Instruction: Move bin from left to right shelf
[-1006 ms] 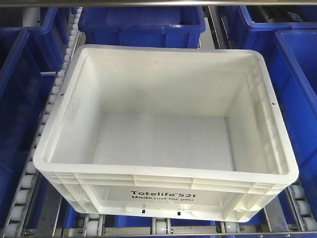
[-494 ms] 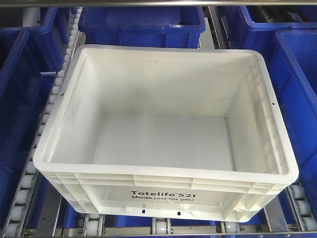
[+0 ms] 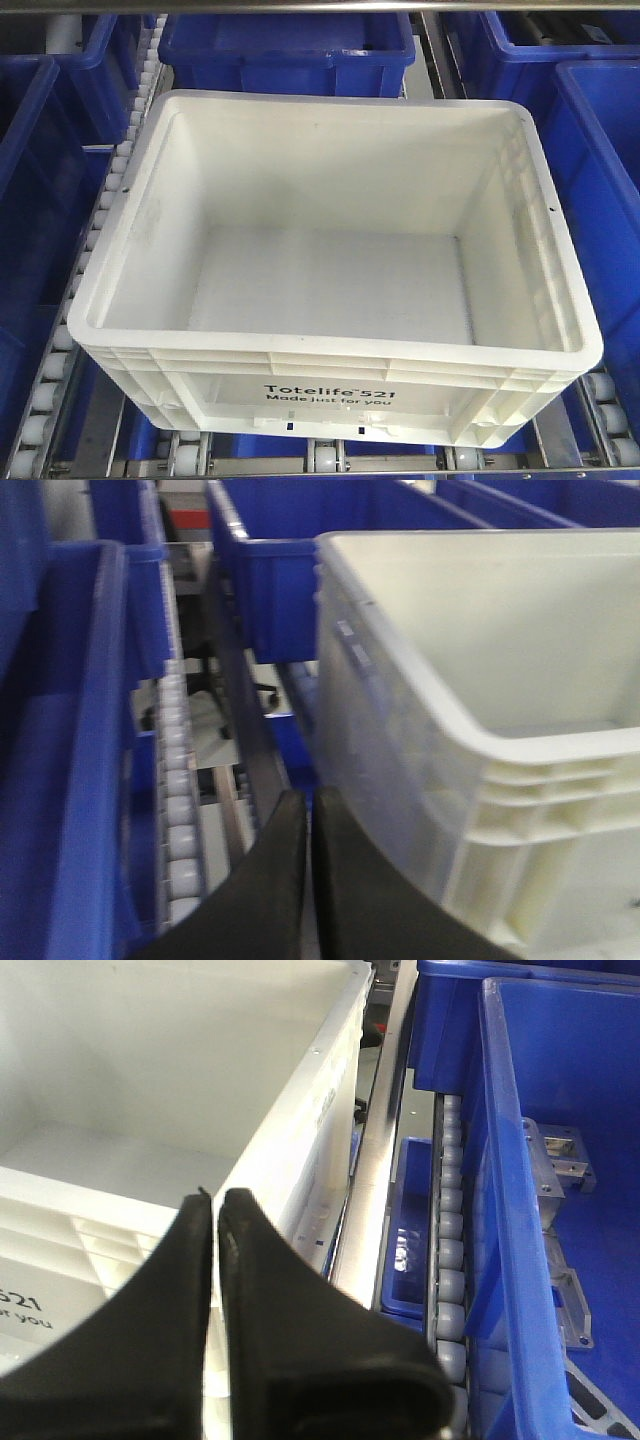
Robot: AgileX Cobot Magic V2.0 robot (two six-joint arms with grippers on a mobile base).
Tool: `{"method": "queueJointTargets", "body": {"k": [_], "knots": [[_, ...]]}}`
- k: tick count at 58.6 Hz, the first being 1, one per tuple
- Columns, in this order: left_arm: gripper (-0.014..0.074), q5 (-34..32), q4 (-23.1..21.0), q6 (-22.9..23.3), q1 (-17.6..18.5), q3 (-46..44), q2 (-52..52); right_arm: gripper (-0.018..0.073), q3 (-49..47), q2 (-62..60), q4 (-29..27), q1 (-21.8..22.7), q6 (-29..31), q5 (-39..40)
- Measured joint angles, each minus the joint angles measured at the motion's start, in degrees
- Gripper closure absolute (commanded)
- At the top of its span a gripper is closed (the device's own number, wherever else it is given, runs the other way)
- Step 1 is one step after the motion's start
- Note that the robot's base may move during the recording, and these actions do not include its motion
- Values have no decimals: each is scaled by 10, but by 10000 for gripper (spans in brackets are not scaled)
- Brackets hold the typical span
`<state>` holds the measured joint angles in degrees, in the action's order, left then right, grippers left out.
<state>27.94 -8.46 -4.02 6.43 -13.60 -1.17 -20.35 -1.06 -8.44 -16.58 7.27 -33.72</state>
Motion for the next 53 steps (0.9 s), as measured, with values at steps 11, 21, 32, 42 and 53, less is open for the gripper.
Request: {"method": "queueJointTargets", "body": {"k": [11,21,32,42,53], "knots": [[603,-76,46,0,-37,73,0,567,0,0,0,0,0,0],[603,-160,66,40,-40,139,0,567,0,0,0,0,0,0],[603,-228,115,123,-41,151,1,567,0,0,0,0,0,-1],[603,-228,116,126,-69,151,1,567,0,0,0,0,0,-1],[603,-228,116,126,-80,151,1,567,0,0,0,0,0,-1]]}}
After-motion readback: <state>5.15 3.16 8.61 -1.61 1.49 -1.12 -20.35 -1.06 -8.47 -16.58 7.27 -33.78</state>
